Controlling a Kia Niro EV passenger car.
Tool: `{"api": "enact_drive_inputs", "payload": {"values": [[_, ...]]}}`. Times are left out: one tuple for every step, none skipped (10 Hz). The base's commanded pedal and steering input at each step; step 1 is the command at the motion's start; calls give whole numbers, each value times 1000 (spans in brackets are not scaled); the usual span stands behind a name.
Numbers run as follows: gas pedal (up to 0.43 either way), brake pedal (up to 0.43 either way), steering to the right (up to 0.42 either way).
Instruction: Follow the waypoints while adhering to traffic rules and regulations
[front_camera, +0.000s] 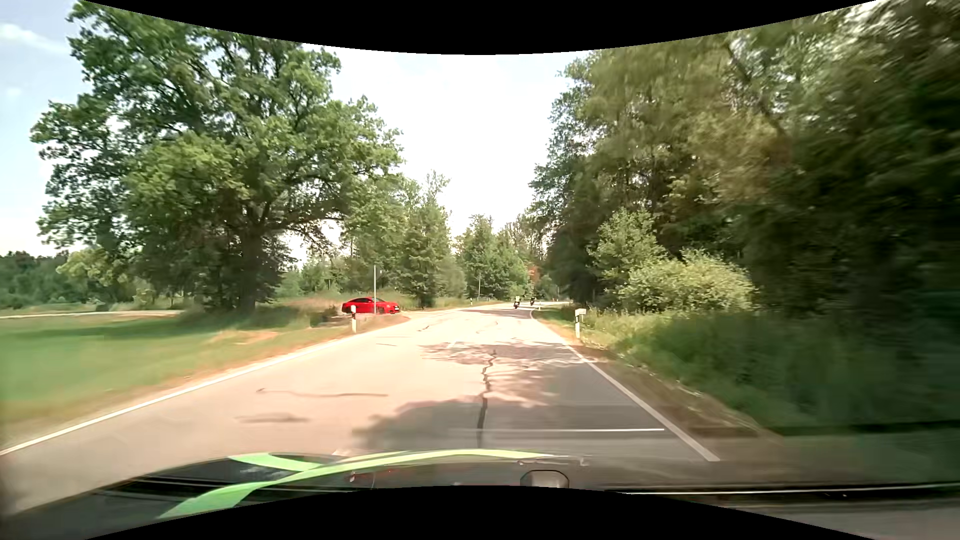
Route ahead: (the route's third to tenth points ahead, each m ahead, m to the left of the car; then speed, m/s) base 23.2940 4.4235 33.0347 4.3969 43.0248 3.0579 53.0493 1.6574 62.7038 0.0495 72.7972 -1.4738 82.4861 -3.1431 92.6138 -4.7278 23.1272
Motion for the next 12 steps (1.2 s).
{"api": "enact_drive_inputs", "payload": {"values": [[197,0,-3],[197,0,-2],[209,0,-1],[220,0,1],[240,0,4],[240,0,7],[248,0,8],[248,0,10],[248,0,11],[240,0,11],[228,0,11],[228,0,11]]}}
